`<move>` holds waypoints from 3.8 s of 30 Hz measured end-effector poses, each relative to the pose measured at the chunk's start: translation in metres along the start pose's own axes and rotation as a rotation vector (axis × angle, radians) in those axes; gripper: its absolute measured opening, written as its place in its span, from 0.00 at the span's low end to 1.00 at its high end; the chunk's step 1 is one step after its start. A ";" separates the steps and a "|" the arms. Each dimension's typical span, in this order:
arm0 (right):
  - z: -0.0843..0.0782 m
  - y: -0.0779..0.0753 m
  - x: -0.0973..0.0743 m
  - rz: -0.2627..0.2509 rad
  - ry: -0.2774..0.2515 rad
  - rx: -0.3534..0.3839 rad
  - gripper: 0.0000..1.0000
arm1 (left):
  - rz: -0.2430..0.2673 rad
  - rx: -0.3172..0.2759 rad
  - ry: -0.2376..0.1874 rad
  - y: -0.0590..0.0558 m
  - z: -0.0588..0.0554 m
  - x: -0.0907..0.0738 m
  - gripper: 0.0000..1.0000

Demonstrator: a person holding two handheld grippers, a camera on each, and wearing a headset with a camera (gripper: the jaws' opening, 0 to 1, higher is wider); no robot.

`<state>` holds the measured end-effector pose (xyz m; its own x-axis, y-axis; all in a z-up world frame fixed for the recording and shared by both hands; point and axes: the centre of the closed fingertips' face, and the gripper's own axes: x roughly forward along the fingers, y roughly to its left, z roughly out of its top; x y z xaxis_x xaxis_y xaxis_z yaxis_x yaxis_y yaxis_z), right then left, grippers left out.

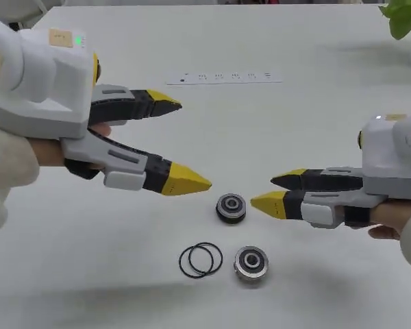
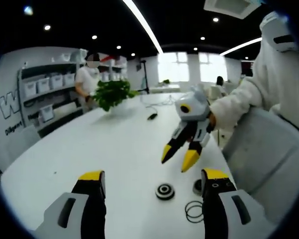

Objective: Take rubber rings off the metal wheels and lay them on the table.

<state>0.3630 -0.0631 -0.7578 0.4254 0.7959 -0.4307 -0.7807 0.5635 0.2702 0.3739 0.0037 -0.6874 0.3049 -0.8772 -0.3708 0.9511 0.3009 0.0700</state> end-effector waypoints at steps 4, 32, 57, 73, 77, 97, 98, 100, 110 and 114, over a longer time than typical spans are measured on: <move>-0.006 -0.002 0.003 0.001 0.017 0.001 0.36 | -0.005 -0.003 0.010 -0.001 -0.007 0.013 0.76; -0.033 0.003 0.027 0.043 0.107 -0.067 0.30 | -0.040 -0.045 0.082 -0.017 -0.057 0.062 0.36; -0.037 0.000 0.041 0.039 0.122 -0.144 0.18 | -0.041 -0.079 0.155 -0.025 -0.082 0.075 0.14; -0.043 -0.002 0.038 0.033 0.160 -0.222 0.06 | -0.038 -0.088 0.152 -0.029 -0.084 0.071 0.14; -0.042 -0.003 0.038 0.023 0.165 -0.239 0.04 | -0.034 -0.089 0.153 -0.030 -0.085 0.071 0.14; -0.042 -0.004 0.038 -0.036 0.210 -0.348 0.01 | -0.021 -0.070 0.176 -0.031 -0.085 0.070 0.13; -0.042 -0.004 0.038 -0.039 0.212 -0.352 0.01 | -0.021 -0.069 0.176 -0.031 -0.085 0.070 0.13; -0.042 -0.005 0.038 -0.051 0.218 -0.373 0.00 | -0.021 -0.067 0.177 -0.031 -0.085 0.070 0.13; -0.038 -0.010 0.036 -0.069 0.190 -0.226 0.00 | -0.020 -0.062 0.175 -0.032 -0.085 0.070 0.13; -0.035 -0.011 0.033 -0.053 0.146 -0.068 0.00 | -0.020 -0.060 0.172 -0.032 -0.085 0.070 0.13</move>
<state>0.3693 -0.0504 -0.8050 0.4002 0.7220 -0.5644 -0.7898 0.5841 0.1872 0.3601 -0.0355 -0.7944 0.2679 -0.8081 -0.5246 0.9505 0.3105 0.0072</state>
